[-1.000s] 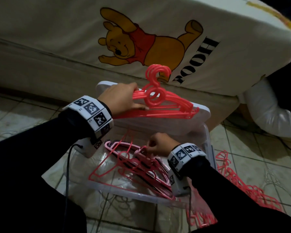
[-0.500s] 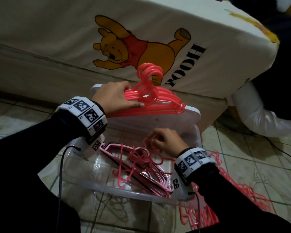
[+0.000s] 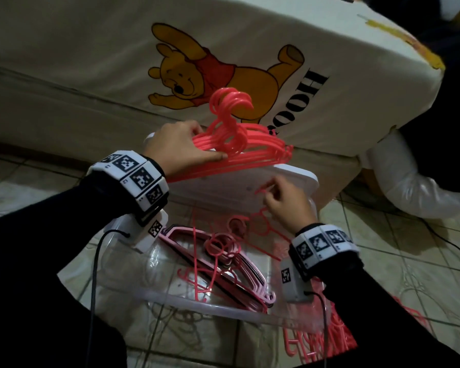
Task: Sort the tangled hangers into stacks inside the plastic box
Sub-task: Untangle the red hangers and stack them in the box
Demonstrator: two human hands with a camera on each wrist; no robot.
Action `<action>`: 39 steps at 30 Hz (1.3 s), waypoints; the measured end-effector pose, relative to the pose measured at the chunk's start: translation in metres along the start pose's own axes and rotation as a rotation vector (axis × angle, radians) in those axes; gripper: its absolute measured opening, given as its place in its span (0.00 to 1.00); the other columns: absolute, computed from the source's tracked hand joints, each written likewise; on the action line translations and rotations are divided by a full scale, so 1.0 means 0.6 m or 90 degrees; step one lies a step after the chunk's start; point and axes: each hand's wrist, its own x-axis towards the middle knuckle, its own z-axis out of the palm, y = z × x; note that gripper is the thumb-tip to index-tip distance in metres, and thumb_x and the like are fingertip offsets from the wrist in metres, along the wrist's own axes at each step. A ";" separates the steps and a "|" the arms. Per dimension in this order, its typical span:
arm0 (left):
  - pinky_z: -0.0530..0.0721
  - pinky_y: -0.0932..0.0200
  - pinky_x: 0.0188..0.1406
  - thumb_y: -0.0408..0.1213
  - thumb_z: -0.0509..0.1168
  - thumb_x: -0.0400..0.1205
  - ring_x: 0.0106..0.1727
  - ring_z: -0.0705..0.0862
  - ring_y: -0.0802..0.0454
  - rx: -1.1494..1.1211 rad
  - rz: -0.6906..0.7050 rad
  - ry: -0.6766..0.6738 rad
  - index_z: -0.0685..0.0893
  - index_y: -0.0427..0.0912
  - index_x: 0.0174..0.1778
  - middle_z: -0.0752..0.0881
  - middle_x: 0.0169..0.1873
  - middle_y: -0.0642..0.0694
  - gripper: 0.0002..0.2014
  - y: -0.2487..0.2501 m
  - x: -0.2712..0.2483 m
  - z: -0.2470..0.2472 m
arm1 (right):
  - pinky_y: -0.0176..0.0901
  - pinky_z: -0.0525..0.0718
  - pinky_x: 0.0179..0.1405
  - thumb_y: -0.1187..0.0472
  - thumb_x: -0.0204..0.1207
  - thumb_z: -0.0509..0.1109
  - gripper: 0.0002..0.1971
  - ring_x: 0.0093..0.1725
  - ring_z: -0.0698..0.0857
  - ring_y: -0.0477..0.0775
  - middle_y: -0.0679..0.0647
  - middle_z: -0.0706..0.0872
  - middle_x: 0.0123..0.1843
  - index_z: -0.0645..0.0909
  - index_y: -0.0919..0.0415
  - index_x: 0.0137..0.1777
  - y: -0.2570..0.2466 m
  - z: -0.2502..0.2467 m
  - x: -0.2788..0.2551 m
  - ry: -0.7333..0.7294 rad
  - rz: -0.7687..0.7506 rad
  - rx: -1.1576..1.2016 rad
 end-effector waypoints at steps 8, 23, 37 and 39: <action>0.83 0.50 0.49 0.75 0.69 0.59 0.45 0.85 0.50 -0.011 -0.027 0.009 0.80 0.57 0.47 0.87 0.42 0.53 0.31 0.003 -0.001 -0.001 | 0.44 0.90 0.36 0.79 0.78 0.61 0.11 0.29 0.85 0.51 0.60 0.81 0.39 0.76 0.68 0.56 -0.029 -0.011 -0.001 -0.068 0.139 0.564; 0.84 0.55 0.45 0.87 0.54 0.50 0.41 0.85 0.58 0.002 0.037 -0.102 0.75 0.60 0.46 0.85 0.38 0.59 0.41 0.013 -0.042 0.029 | 0.56 0.90 0.44 0.67 0.67 0.80 0.10 0.40 0.90 0.56 0.58 0.90 0.37 0.85 0.57 0.46 -0.111 -0.040 -0.007 0.148 -0.054 0.428; 0.80 0.57 0.40 0.86 0.53 0.51 0.39 0.84 0.59 0.039 0.049 -0.176 0.77 0.57 0.44 0.84 0.36 0.61 0.40 0.016 -0.045 0.043 | 0.45 0.90 0.38 0.64 0.66 0.81 0.09 0.38 0.89 0.44 0.48 0.90 0.38 0.86 0.55 0.44 -0.103 -0.036 -0.002 0.250 -0.095 0.345; 0.76 0.58 0.38 0.82 0.59 0.57 0.41 0.83 0.59 0.062 0.057 -0.190 0.78 0.58 0.47 0.85 0.38 0.61 0.35 0.016 -0.044 0.046 | 0.46 0.90 0.39 0.64 0.66 0.81 0.10 0.38 0.89 0.44 0.47 0.89 0.39 0.85 0.54 0.44 -0.104 -0.034 -0.002 0.253 -0.097 0.346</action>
